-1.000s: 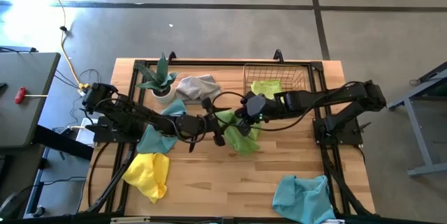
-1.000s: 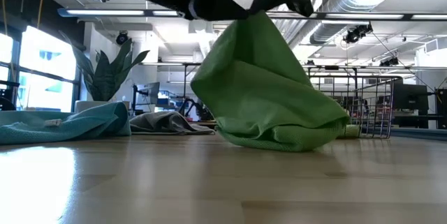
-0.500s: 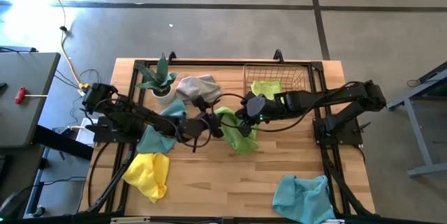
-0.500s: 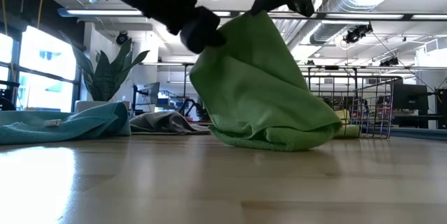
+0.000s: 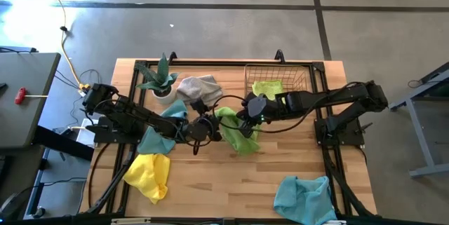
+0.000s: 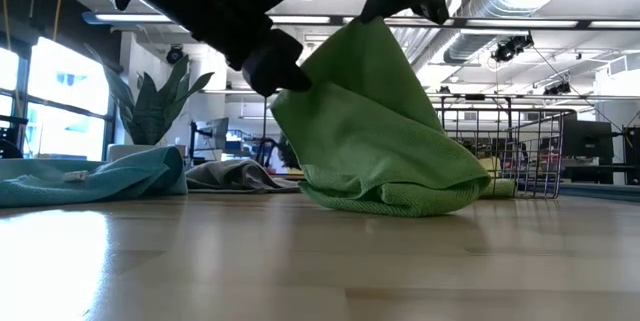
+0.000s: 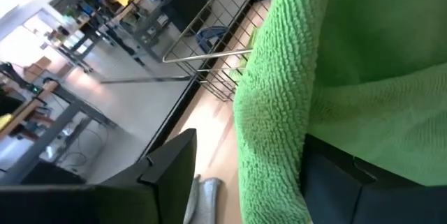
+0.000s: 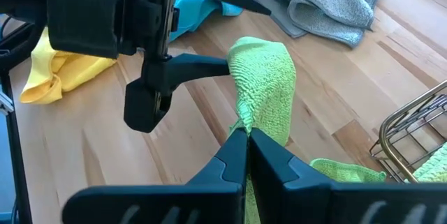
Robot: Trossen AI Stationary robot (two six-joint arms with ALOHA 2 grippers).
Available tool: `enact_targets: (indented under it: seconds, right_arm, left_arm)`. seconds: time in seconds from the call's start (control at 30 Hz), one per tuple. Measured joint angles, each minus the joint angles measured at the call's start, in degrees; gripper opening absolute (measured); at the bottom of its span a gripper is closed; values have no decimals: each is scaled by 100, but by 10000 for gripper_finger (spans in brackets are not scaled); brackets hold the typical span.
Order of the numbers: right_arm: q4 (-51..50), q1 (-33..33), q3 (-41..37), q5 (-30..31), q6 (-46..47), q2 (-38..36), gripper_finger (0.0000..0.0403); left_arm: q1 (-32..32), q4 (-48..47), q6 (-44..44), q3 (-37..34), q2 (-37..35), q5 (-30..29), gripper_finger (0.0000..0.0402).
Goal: Fold microfiber towels
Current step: Fold the green microfiber towel
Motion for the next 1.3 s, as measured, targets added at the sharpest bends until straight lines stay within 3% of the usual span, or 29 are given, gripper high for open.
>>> enact_targets:
  seconds: [0.13, 0.23, 0.33, 0.4, 0.6, 0.73, 0.87, 1.03, 1.13, 1.3]
  right_arm:
    - [-1, 0, 0, 2, -8, 0, 0]
    - [0, 0, 0, 2, -61, 2, 0]
    - [-3, 0, 0, 5, -230, 1, 0]
    - [-4, 0, 0, 8, -397, 2, 0]
    - [-189, 0, 0, 19, -1663, 2, 1]
    - [-318, 0, 0, 125, -2294, 2, 17]
    - [-271, 11, -40, 47, -3004, 2, 63]
    - [13, 13, -425, -15, -3802, 69, 117]
    - [628, 13, -826, -12, -4259, 159, 128]
    - [2461, 11, -1562, -499, -5054, 388, 130]
  left_arm:
    - [42, 48, -40, 0, -1, 4, 166]
    - [100, 49, -46, 0, -2, 47, 106]
    - [119, 49, -61, 0, -4, 381, 31]
    - [71, 44, -78, -3, -41, 712, 10]
    - [-309, 26, -103, -4, -399, 1790, 3]
    - [-582, -295, -107, -4, -907, 1857, 2]
    - [-699, -964, -429, -3, -1502, 2081, 1]
    - [-626, -2053, -1450, 2, -2148, 3539, 1]
    - [-560, -2642, -2069, -2, -2303, 4436, 1]
    - [-606, -3320, -2723, -2, -2279, 5118, 0]
